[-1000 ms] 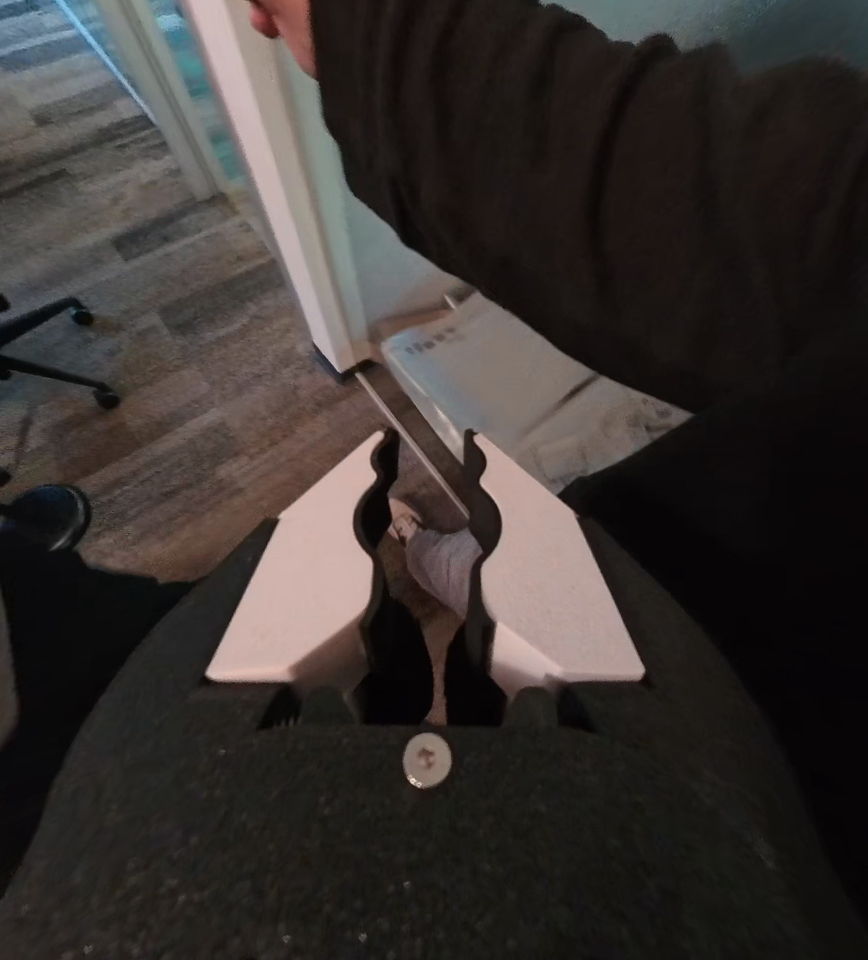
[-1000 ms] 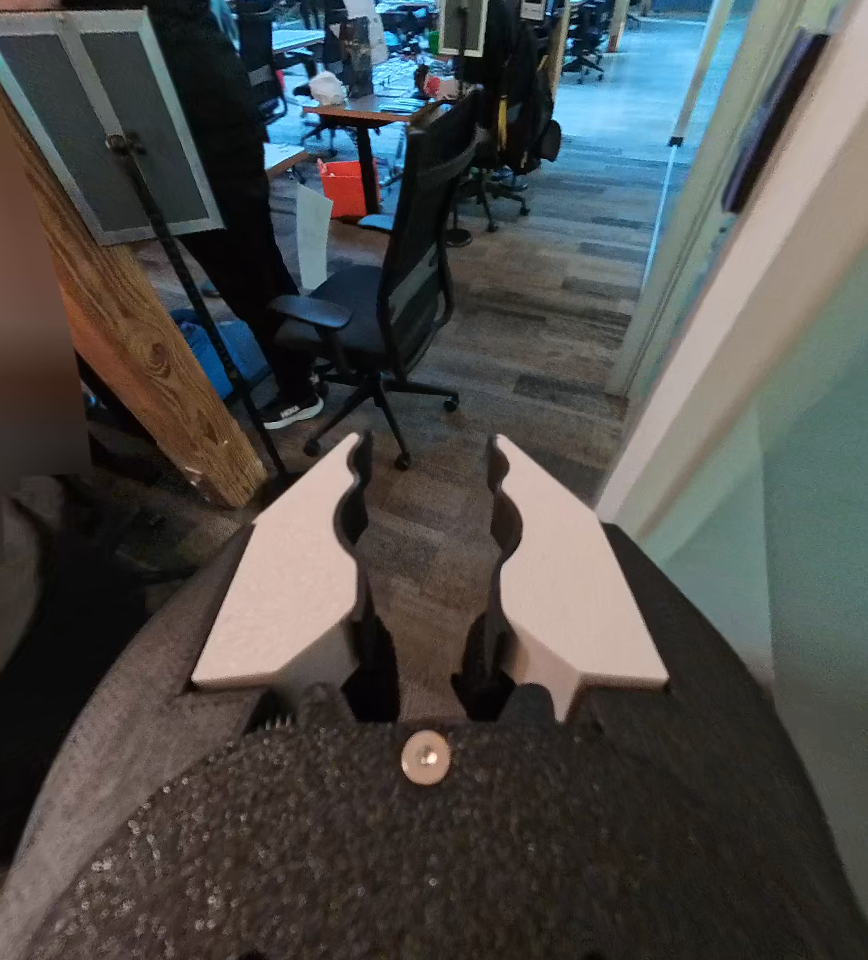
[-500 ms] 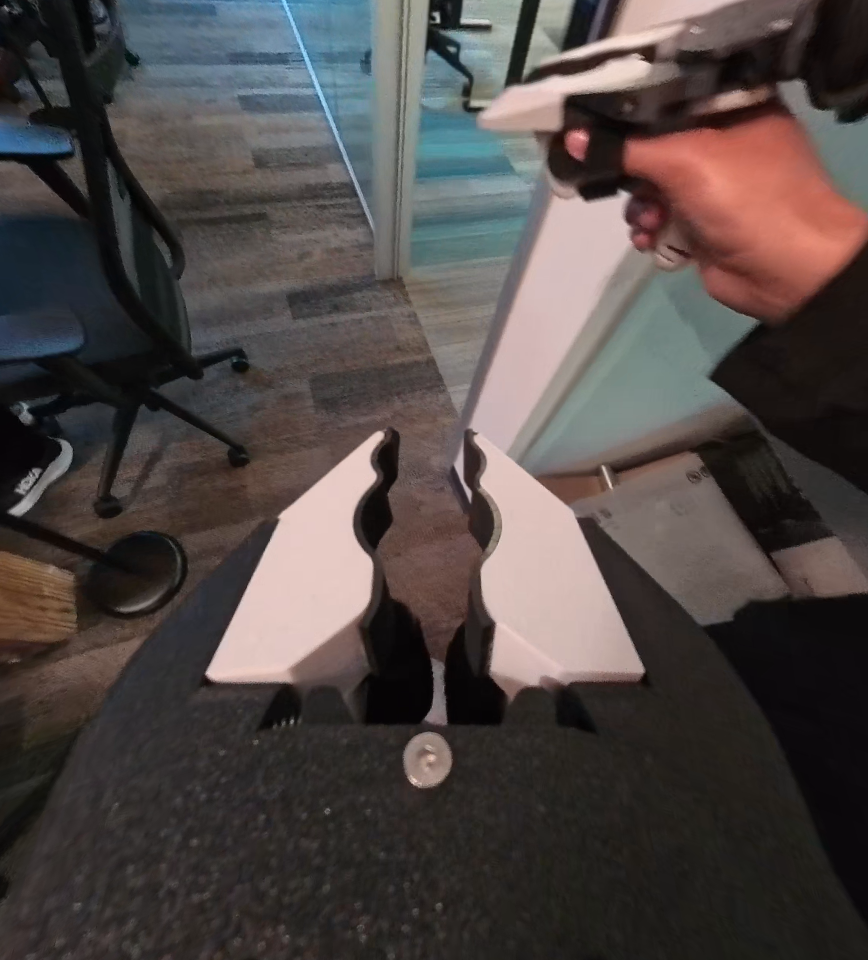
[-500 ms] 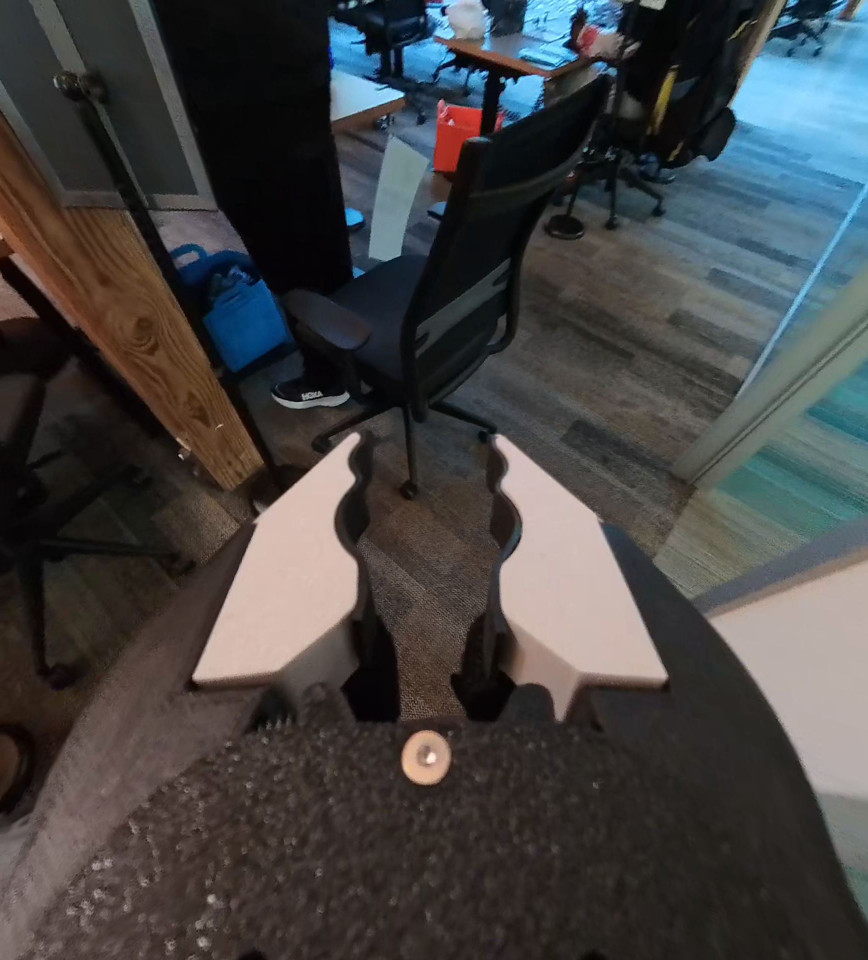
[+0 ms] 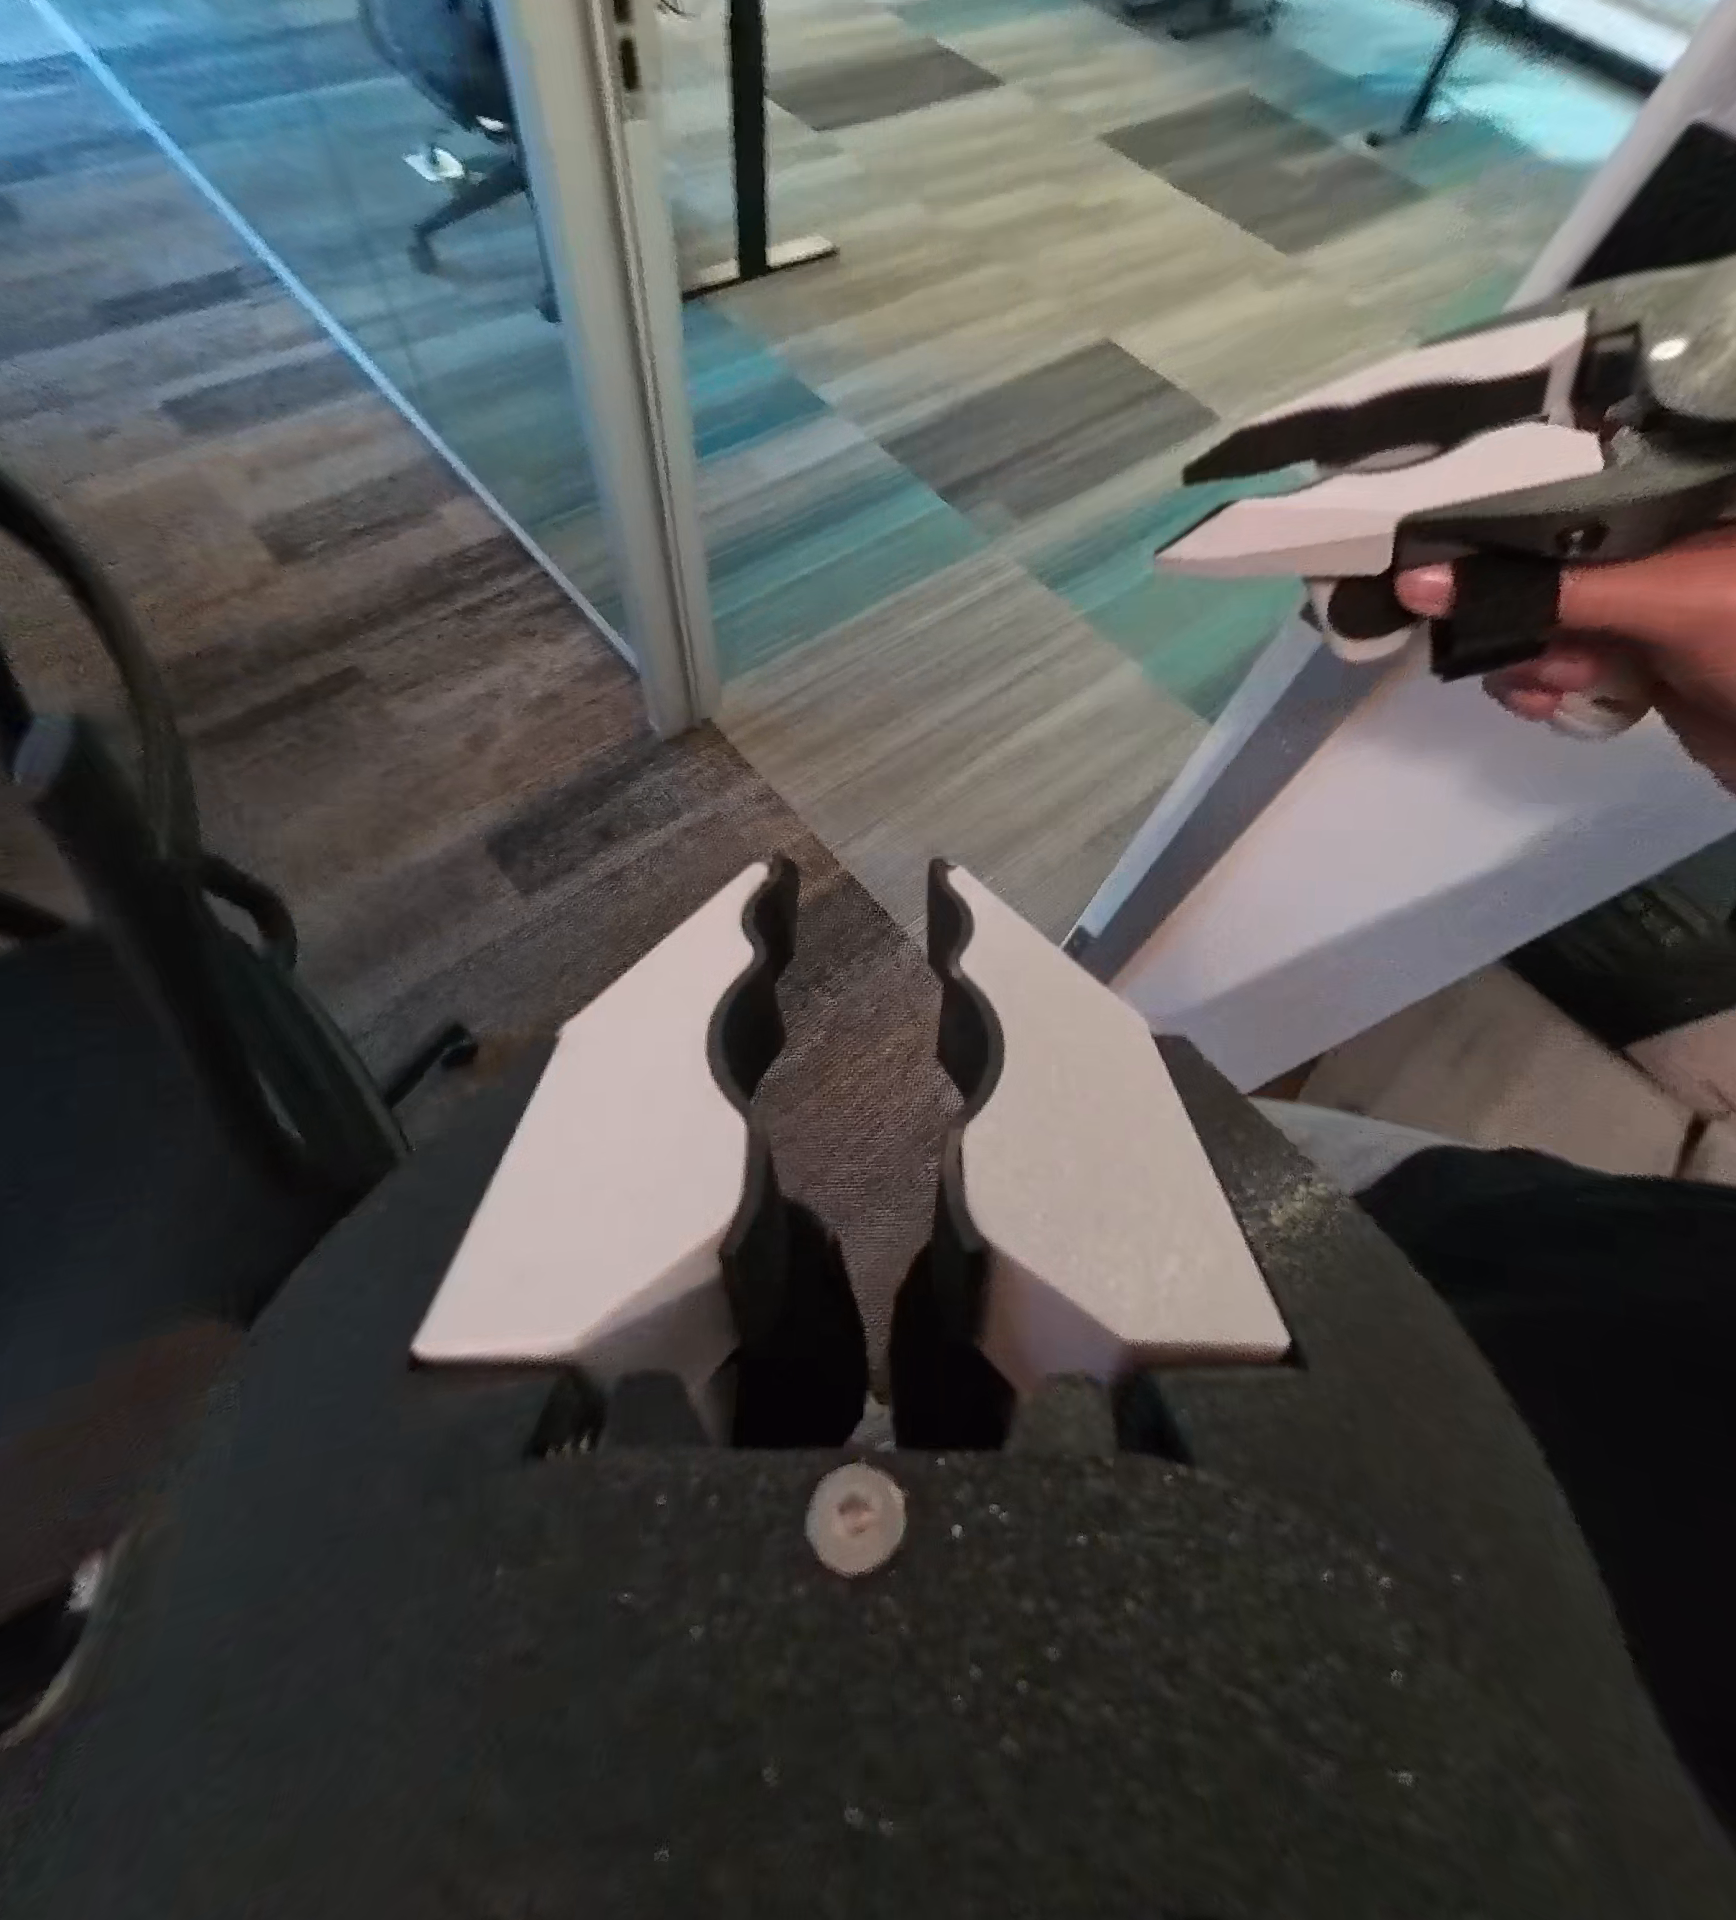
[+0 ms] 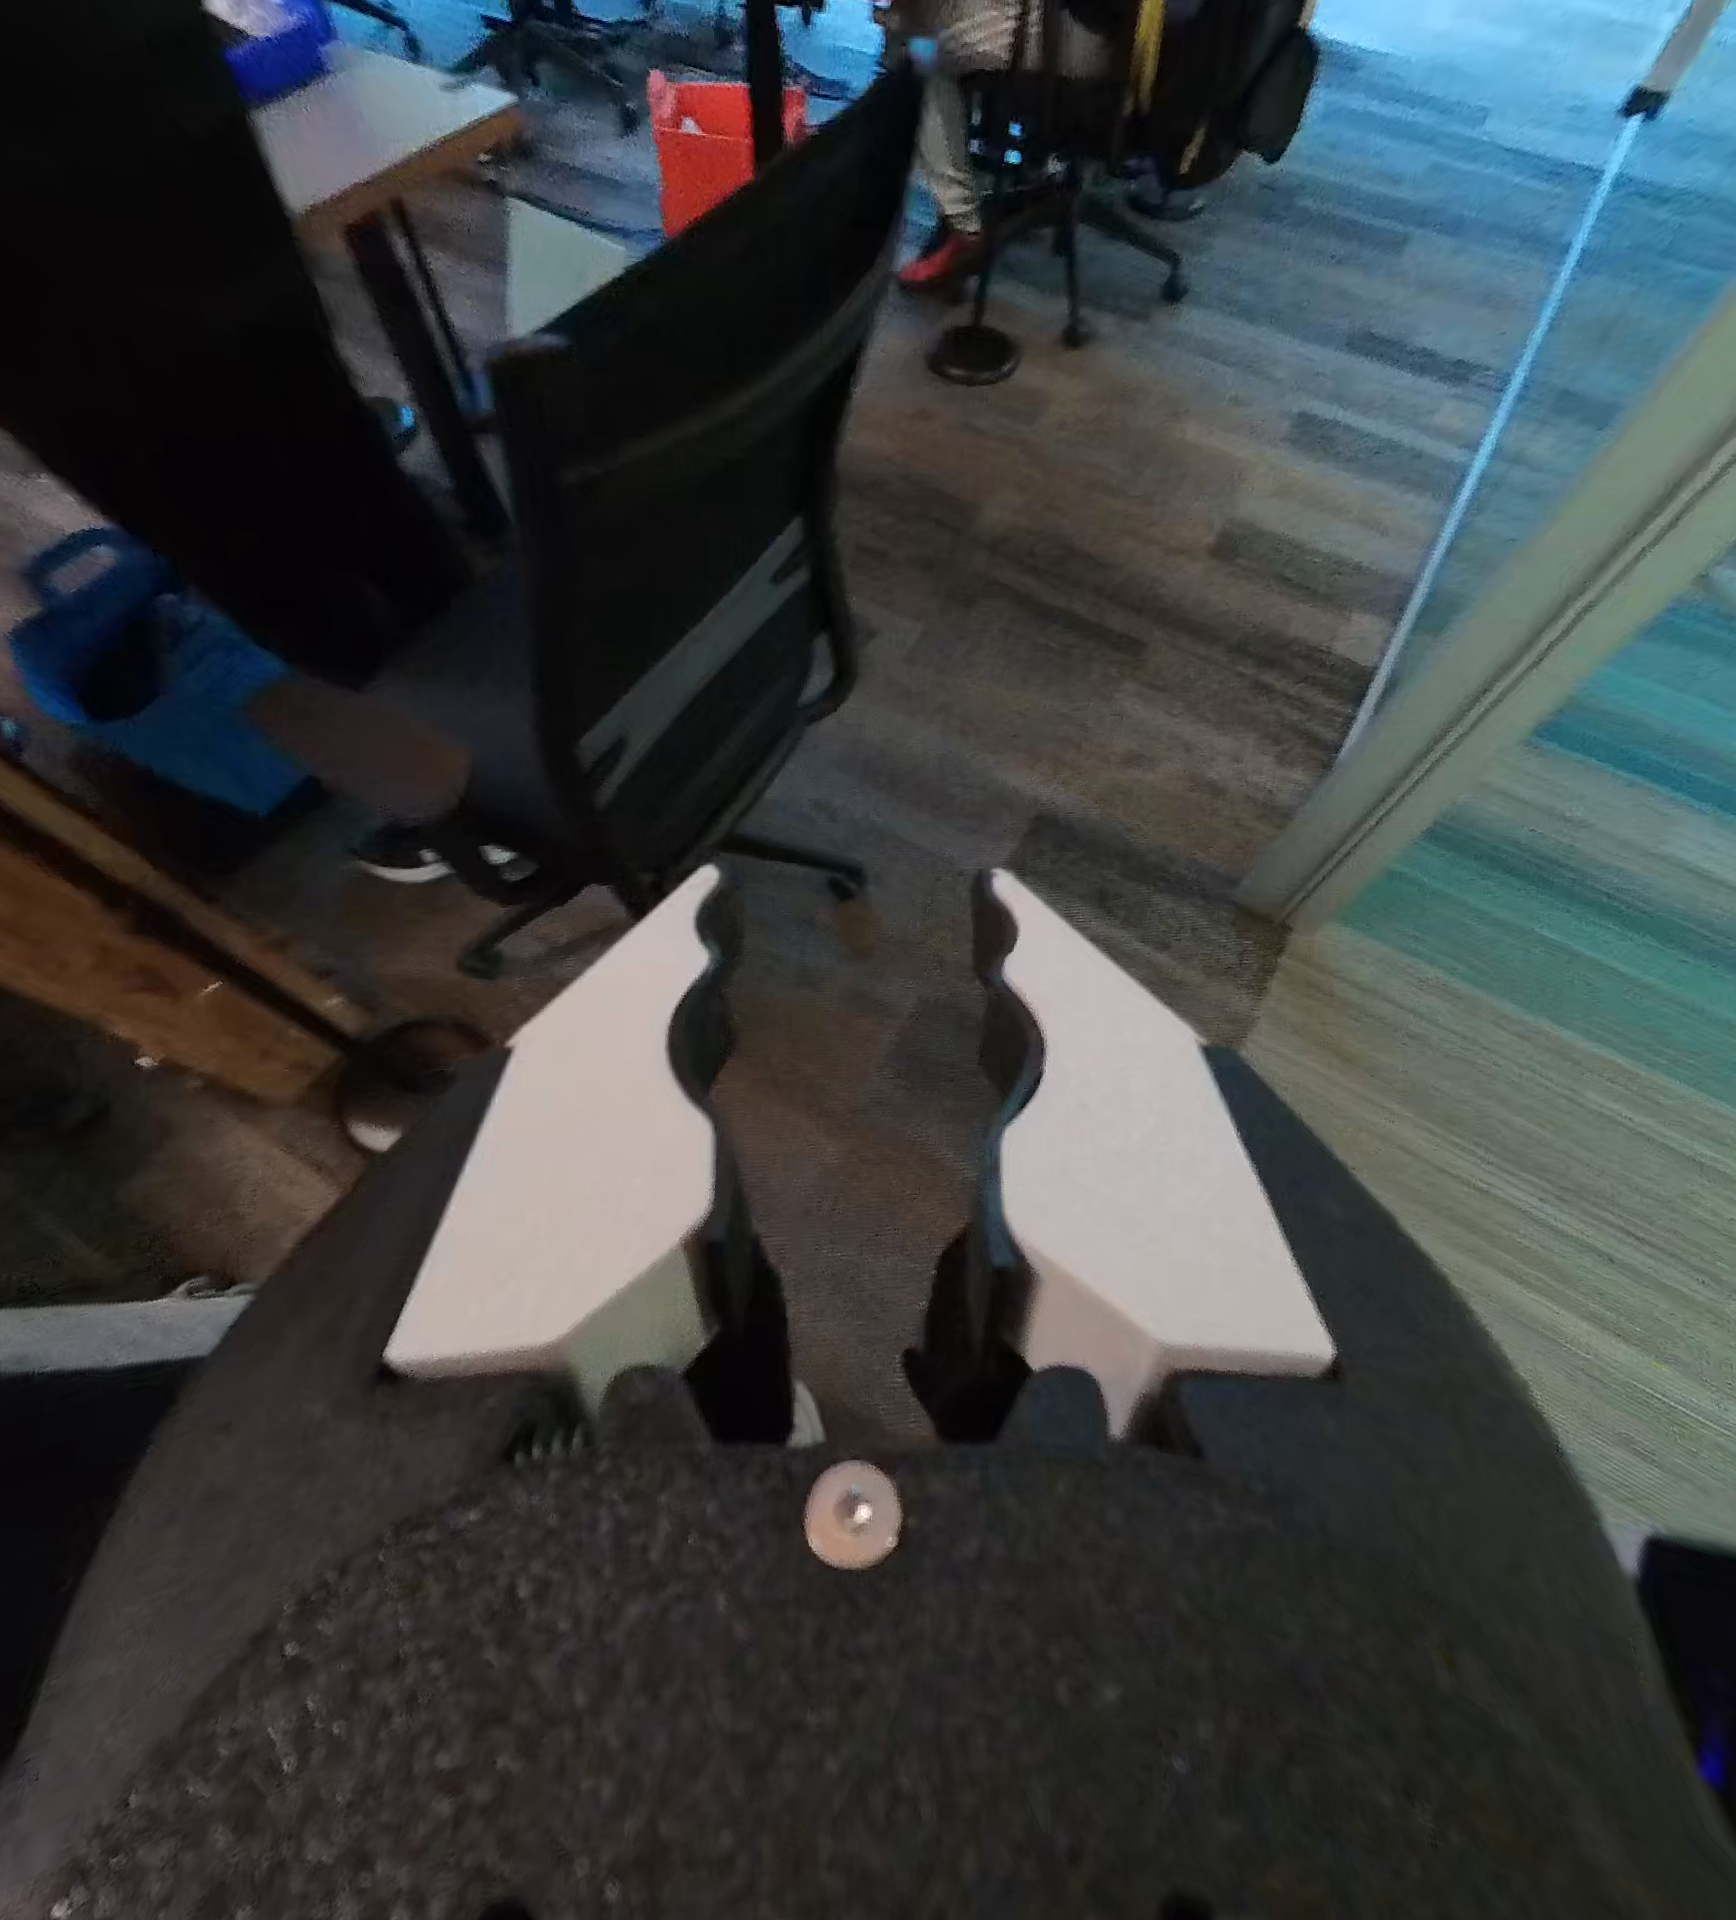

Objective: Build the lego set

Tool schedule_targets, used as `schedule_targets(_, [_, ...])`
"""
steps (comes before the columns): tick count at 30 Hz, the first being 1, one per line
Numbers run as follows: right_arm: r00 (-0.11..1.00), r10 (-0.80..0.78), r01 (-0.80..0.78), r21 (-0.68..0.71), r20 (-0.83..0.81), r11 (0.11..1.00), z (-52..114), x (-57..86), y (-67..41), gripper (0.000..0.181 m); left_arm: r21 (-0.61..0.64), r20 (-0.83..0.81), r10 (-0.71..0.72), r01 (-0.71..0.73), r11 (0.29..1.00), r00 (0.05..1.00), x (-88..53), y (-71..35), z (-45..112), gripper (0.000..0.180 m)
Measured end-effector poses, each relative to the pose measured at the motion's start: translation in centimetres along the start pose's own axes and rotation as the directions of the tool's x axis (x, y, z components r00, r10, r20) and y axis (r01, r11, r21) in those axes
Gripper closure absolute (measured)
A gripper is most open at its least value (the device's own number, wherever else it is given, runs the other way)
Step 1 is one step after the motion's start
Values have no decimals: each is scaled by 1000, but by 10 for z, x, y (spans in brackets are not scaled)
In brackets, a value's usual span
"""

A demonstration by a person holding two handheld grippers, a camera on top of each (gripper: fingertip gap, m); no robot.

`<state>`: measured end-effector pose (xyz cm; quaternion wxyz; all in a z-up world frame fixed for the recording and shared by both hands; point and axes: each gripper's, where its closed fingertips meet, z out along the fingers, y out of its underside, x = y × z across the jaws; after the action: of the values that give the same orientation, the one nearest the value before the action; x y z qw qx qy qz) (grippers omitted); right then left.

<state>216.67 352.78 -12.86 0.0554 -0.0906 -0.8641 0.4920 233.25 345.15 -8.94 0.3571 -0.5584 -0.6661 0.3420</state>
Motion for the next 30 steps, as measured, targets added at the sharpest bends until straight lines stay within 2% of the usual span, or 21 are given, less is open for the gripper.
schedule_targets(12, [966,167,-152,85,-199,985,128,198,-71,140,0,-245,190,-196,981,951,-73,-151,259,157])
schedule_targets(18, [899,266,-240,116,-347,964,130,321,-88,140,-21,-358,250,-275,961,900,-66,-246,412,157])
schedule_targets(22, [792,341,-325,124,-506,938,96,402,-74,140,-6,-446,309,-348,937,840,-39,-302,505,157])
schedule_targets(26, [636,468,-452,196,-614,870,59,469,-47,140,-5,-569,303,-372,928,765,10,-339,597,158])
schedule_targets(30, [480,505,-522,229,-717,821,37,546,-9,141,18,-676,318,-417,909,664,69,-376,693,158])
